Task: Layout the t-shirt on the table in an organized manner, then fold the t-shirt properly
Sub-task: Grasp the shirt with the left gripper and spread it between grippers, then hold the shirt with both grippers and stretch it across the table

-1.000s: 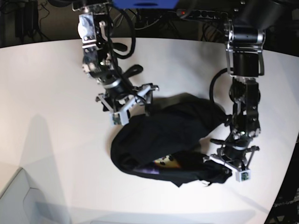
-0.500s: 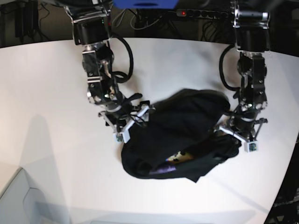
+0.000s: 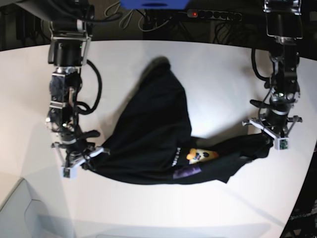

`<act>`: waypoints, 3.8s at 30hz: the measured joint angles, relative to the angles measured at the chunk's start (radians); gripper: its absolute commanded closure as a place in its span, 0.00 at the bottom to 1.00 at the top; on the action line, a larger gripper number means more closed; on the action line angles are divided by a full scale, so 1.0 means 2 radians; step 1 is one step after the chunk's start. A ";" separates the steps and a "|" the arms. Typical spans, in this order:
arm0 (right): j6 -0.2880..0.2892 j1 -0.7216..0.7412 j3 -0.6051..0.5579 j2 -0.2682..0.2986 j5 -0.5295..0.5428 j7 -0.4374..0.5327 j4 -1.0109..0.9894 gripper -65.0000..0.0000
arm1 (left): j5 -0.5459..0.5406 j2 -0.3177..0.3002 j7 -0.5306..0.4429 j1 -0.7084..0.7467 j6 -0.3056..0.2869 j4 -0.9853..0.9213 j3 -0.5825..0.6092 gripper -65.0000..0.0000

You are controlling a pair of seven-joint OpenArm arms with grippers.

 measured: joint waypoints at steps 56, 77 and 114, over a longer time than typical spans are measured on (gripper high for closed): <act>0.000 -0.319 0.076 -0.050 0.000 0.023 0.228 0.41 | 0.009 0.104 -0.247 -0.206 0.005 -0.422 0.072 0.07; -0.001 -0.340 0.056 -0.066 0.000 0.040 0.193 0.65 | 0.003 0.113 -0.237 -0.245 0.003 -0.458 0.072 0.72; 0.002 -0.010 0.151 0.062 -0.004 -0.204 0.172 0.95 | 0.001 0.134 0.013 -0.030 0.006 -0.033 -0.046 0.54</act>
